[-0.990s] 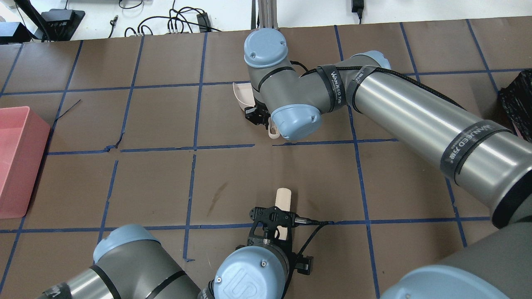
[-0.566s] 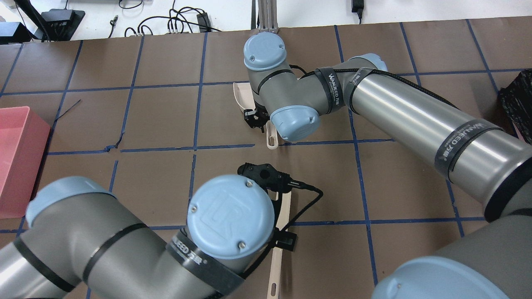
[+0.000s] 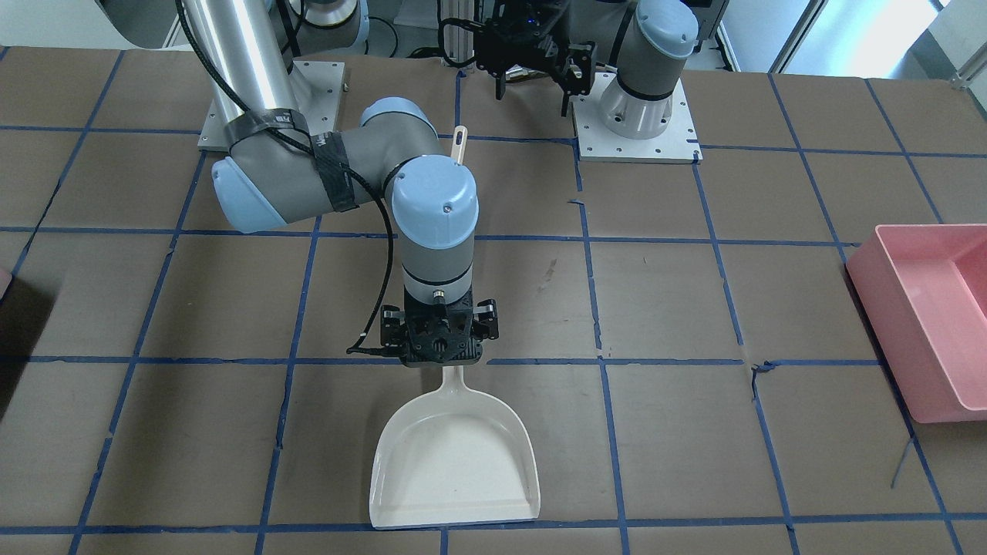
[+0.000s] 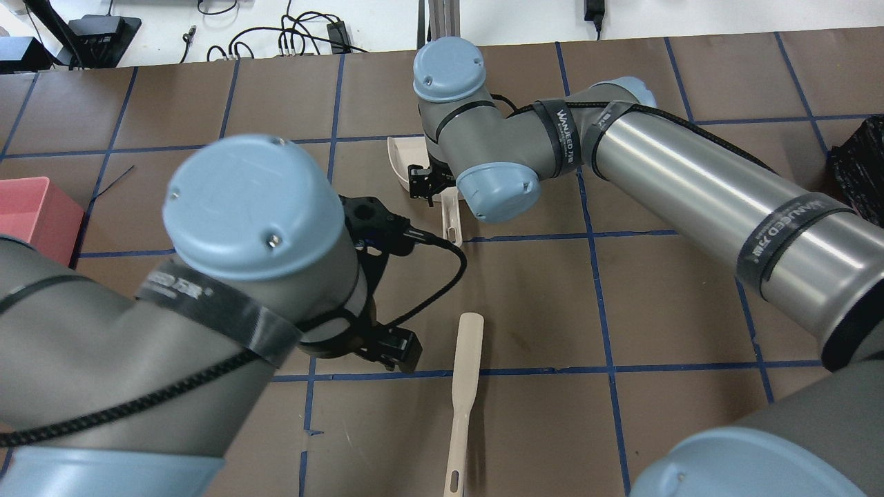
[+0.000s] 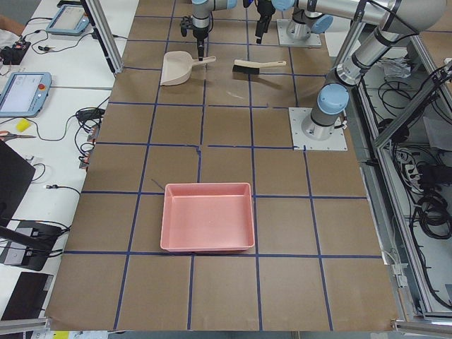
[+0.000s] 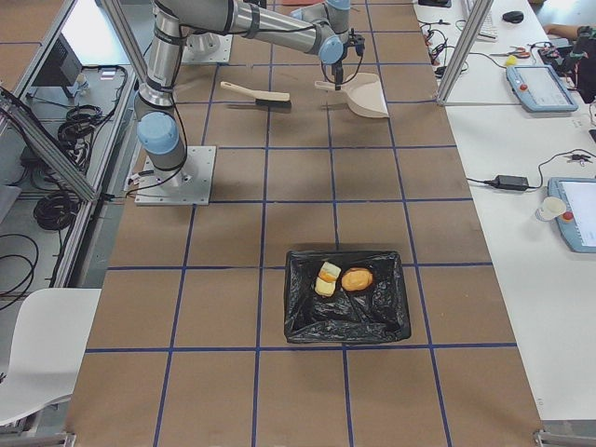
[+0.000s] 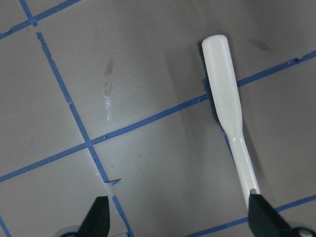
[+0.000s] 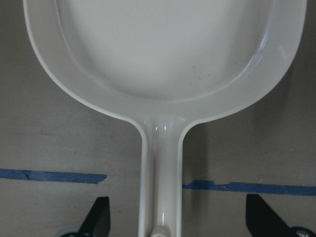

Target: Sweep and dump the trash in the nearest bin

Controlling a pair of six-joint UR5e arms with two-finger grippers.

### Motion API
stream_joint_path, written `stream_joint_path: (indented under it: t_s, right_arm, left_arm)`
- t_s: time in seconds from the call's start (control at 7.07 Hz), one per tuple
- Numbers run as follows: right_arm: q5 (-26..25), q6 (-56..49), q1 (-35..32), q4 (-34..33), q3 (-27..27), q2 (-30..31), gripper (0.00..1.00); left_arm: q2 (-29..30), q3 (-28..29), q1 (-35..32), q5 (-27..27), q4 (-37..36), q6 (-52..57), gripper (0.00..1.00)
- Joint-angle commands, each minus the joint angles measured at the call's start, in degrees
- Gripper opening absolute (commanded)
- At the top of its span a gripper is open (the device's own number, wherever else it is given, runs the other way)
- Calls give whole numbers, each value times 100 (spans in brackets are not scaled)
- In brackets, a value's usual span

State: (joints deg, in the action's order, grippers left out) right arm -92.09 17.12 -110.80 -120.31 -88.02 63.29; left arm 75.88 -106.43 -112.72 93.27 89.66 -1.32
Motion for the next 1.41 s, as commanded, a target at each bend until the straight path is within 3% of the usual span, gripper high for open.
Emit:
stream_joint_path:
  t_s: [0.0,0.14,0.57,0.71,0.99,1.27]
  right_arm:
    - [120,-243,408,915,318,602,100]
    - [190,-401,610,1731,512,927,100]
    - [148,-1041,1103,3238,584,1956,99]
    - [130,-1071,1270,3494,540,2202,100]
    - [164,-1560,1753,4065,453,2449,99]
    - [191,-1572,1860,3807,137,2723,96]
  left_arm:
    - [-12,360,1037,-2,508,945,100]
    - [-12,369,1503,-36,509,1037,100]
    - [146,623,2760,-115,456,1957,100]
    - [260,859,3130,-116,421,2117,100]
    - [811,1543,3257,-90,404,2154,100]
    - [1025,1801,3266,-72,412,2154,100]
